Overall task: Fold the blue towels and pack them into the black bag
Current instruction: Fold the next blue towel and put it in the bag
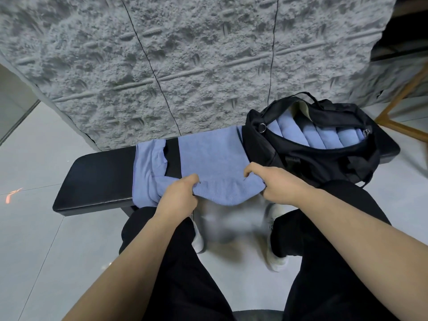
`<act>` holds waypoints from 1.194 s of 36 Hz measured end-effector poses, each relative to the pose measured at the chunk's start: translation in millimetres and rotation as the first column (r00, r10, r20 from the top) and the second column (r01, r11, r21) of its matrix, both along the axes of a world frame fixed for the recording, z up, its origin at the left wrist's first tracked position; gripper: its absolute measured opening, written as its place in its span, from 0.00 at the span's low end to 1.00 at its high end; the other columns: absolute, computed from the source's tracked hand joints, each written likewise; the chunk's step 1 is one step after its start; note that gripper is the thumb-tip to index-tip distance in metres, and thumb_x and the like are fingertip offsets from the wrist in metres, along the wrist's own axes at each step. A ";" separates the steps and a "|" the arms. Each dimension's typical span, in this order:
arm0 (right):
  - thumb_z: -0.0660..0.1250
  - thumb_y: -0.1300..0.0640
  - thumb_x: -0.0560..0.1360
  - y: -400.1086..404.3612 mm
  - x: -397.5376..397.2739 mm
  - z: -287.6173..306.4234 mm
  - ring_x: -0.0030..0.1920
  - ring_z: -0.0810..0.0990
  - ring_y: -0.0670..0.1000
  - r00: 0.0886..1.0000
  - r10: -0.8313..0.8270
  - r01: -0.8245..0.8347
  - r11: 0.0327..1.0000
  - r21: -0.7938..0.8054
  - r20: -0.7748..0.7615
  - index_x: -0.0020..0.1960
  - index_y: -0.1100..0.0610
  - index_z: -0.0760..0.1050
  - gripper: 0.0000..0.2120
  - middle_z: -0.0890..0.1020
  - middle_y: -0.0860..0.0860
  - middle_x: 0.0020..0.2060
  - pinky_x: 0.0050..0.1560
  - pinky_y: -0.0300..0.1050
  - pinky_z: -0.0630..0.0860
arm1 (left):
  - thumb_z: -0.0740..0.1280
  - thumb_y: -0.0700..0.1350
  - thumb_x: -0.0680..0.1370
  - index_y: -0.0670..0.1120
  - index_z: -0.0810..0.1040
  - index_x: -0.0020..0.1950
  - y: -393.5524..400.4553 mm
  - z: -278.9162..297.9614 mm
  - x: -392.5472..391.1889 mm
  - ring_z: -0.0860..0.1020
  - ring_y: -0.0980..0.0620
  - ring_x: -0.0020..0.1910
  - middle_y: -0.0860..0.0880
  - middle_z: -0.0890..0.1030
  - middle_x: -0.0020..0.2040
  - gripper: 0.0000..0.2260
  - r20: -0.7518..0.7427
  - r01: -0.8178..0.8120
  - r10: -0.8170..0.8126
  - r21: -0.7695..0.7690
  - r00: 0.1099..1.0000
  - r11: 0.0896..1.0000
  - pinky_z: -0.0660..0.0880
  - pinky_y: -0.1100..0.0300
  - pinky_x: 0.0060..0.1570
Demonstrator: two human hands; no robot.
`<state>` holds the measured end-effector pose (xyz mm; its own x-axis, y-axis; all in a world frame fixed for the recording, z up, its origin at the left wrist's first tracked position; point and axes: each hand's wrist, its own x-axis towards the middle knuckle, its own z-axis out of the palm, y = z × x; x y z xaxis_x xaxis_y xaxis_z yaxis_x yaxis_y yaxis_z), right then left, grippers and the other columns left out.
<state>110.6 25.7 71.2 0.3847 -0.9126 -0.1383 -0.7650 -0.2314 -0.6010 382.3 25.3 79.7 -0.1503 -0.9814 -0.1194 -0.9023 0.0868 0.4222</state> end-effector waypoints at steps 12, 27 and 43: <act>0.62 0.62 0.72 -3.8 6.9 -8.8 0.39 0.74 0.50 0.961 0.082 -0.095 0.995 -0.036 -0.264 0.50 0.54 0.76 0.09 0.78 0.48 0.42 0.36 0.43 0.69 | 0.65 0.43 0.75 0.47 0.67 0.43 3.8 1.7 -2.7 0.70 0.51 0.33 0.52 0.72 0.33 0.06 -0.076 0.050 -0.054 -0.052 0.996 0.997 0.64 0.58 0.31; 0.63 0.69 0.67 -1.2 6.5 -9.9 0.41 0.75 0.54 0.992 0.089 -0.089 0.996 0.004 -0.093 0.44 0.55 0.71 0.12 0.76 0.49 0.39 0.40 0.50 0.72 | 0.70 0.47 0.74 0.52 0.61 0.29 4.0 -10.2 -2.8 0.73 0.49 0.33 0.53 0.69 0.30 0.20 0.101 0.154 -0.147 -0.064 0.984 0.986 0.63 0.58 0.31; 0.71 0.53 0.72 3.6 0.9 3.4 0.35 0.70 0.46 0.949 -0.106 0.051 0.981 0.189 0.298 0.52 0.48 0.70 0.13 0.76 0.45 0.35 0.39 0.41 0.69 | 0.72 0.66 0.65 0.48 0.70 0.42 2.4 -2.3 1.9 0.77 0.51 0.33 0.50 0.77 0.32 0.24 -0.109 -0.030 0.041 0.099 0.993 0.995 0.74 0.55 0.36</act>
